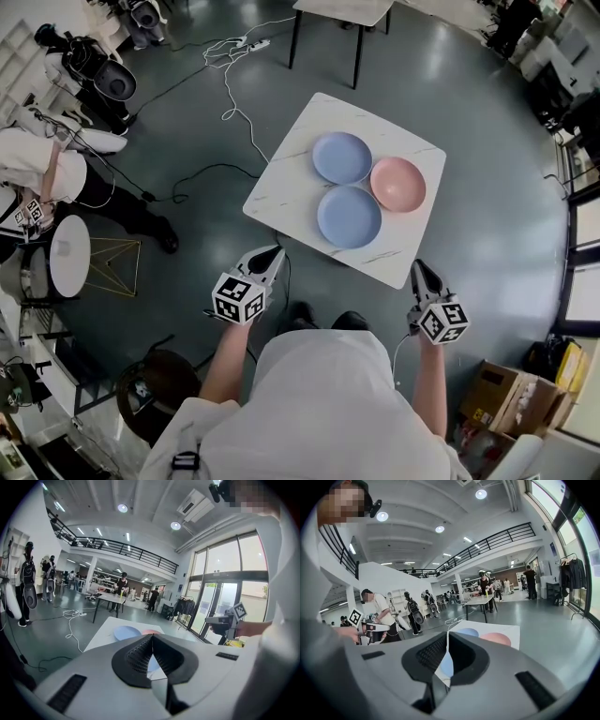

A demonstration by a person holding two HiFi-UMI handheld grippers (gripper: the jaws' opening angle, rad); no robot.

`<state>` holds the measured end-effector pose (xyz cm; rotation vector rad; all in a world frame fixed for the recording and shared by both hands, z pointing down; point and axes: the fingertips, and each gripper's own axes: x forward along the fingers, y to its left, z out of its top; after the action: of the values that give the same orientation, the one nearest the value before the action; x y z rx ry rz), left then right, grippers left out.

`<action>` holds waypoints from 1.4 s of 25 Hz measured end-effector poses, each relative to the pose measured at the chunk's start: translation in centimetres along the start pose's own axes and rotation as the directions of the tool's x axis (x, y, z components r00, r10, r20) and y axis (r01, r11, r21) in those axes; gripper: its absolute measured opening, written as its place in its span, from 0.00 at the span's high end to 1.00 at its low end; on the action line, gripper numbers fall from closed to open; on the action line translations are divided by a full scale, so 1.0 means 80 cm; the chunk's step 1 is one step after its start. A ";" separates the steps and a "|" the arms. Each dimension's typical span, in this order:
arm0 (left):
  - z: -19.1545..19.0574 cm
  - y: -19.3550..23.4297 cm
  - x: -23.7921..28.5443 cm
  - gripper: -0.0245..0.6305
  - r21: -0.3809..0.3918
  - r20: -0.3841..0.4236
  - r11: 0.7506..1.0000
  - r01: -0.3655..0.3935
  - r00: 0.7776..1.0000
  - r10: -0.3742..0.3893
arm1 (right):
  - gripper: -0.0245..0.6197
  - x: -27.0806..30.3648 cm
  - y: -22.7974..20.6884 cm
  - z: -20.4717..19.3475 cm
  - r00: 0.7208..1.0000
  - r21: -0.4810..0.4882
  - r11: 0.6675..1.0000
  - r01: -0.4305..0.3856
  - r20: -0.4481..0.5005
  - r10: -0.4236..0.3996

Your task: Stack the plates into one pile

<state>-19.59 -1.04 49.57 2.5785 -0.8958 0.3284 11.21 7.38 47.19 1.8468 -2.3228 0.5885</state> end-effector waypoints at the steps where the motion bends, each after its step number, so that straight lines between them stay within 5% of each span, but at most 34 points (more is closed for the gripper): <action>1: -0.001 0.002 0.001 0.94 -0.002 -0.001 1.000 0.000 1.000 0.000 | 0.92 0.002 0.001 -0.001 1.000 -0.002 1.000 0.000 -0.003 0.000; 12: -0.005 0.011 0.016 0.94 -0.010 -0.025 1.000 -0.024 0.999 0.023 | 0.92 0.025 -0.010 -0.007 0.999 0.012 1.000 -0.021 -0.032 0.021; 35: 0.033 -0.009 0.103 0.94 -0.017 -0.029 0.988 -0.153 0.988 0.152 | 0.92 0.140 -0.119 0.022 0.980 0.041 0.983 -0.178 -0.081 0.181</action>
<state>-12.58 -6.16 49.78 2.4879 -1.0839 0.3953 17.75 -5.20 51.39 1.6020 -2.4541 0.7157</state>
